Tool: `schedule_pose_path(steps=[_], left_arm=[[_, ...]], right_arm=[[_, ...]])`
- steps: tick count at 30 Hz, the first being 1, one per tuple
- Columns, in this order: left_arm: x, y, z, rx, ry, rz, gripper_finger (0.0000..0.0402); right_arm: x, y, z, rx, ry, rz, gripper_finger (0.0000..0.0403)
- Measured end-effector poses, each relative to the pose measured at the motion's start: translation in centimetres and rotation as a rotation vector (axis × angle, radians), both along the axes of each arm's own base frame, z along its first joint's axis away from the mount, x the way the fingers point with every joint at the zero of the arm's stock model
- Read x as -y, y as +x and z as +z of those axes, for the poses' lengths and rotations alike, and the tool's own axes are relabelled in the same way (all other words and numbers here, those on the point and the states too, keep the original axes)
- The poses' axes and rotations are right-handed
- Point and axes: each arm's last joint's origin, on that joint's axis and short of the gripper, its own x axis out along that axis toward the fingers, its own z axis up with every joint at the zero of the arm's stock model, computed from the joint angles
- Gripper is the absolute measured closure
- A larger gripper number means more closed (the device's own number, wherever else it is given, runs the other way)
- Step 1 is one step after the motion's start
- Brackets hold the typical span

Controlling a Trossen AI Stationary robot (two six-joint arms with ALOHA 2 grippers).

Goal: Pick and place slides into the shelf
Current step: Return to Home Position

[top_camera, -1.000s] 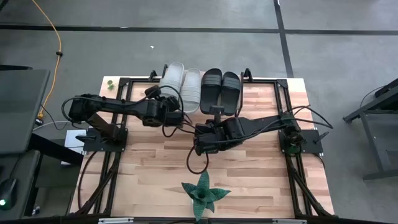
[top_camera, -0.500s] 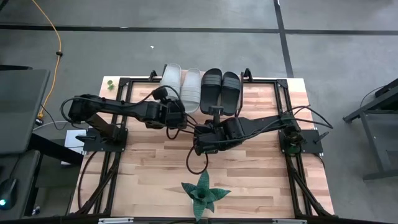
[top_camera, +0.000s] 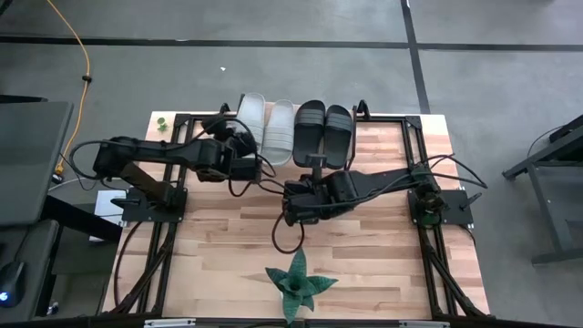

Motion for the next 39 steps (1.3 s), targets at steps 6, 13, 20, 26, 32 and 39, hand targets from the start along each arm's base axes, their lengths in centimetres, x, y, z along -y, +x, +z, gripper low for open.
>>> schedule_pose_path(steps=[6,13,20,26,32,39], left_arm=[[-1.2,-2.4,1.1,0.015,-0.035,0.089,0.0269],[-2.4,-4.4,2.1,0.056,-0.035,0.166,0.0183],[-2.1,-6.1,3.5,0.124,-0.008,0.166,0.0154],[-1.0,-9.1,5.5,0.260,-0.013,0.139,0.0198],[1.2,-12.5,7.6,0.459,-0.058,-0.003,0.0281],[2.9,-15.6,8.8,0.617,-0.142,-0.176,0.0390]], right_arm=[[-0.2,-0.2,0.0,-0.016,-0.006,0.009,0.0402],[0.0,-0.1,0.0,-0.016,-0.008,0.011,0.0402],[-0.3,0.8,0.3,0.038,-0.019,0.078,0.0402],[-0.8,1.6,0.7,0.089,-0.014,0.169,0.0402],[-0.8,1.4,2.6,0.186,0.019,0.234,0.0402],[-0.8,0.2,5.6,0.305,0.091,0.349,0.0402]])
